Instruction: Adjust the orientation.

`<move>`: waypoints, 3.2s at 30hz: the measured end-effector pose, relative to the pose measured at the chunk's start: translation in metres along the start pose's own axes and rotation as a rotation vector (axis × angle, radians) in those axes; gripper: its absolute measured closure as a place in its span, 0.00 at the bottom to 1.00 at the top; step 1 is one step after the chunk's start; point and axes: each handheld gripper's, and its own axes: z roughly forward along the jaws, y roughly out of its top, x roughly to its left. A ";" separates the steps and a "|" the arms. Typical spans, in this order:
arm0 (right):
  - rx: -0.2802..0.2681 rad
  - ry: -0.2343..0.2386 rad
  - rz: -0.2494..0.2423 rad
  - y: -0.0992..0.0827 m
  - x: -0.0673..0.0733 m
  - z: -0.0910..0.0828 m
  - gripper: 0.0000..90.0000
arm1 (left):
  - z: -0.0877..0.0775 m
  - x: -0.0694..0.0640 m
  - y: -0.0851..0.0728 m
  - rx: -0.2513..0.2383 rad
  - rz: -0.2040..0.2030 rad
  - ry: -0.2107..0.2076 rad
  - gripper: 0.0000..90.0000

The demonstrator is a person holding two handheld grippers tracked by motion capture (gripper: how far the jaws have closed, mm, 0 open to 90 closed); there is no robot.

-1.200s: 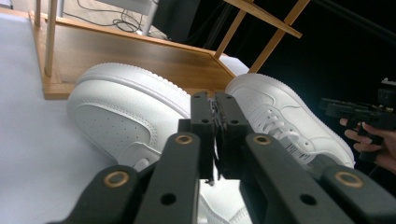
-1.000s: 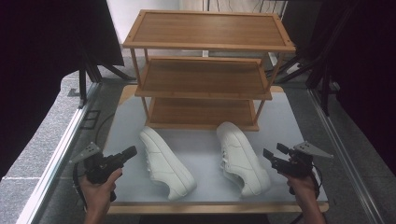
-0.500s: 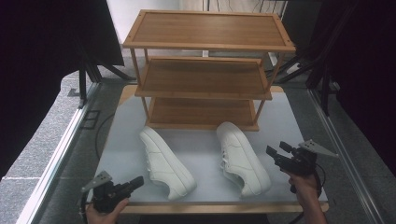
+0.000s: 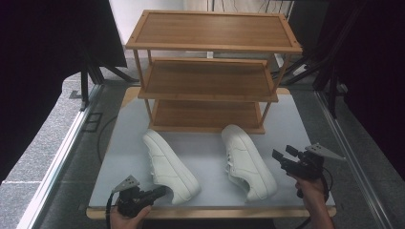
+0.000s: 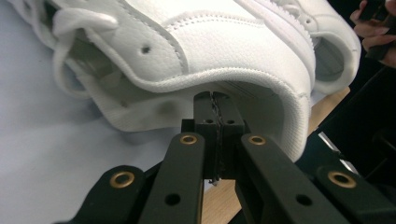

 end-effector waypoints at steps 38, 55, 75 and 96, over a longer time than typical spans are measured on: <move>-0.005 -0.025 0.026 -0.003 -0.011 -0.005 0.36 | 0.079 -0.026 0.107 0.079 0.100 0.016 0.99; 0.011 -0.023 0.033 -0.007 -0.013 -0.001 0.36 | 0.107 -0.041 0.092 0.124 0.109 -0.039 1.00; 0.017 -0.012 0.031 -0.008 -0.012 -0.002 0.36 | 0.086 -0.030 0.087 0.163 0.122 -0.060 1.00; 0.011 -0.006 0.028 -0.007 -0.012 -0.003 0.36 | 0.027 0.025 0.093 0.126 0.052 0.026 0.99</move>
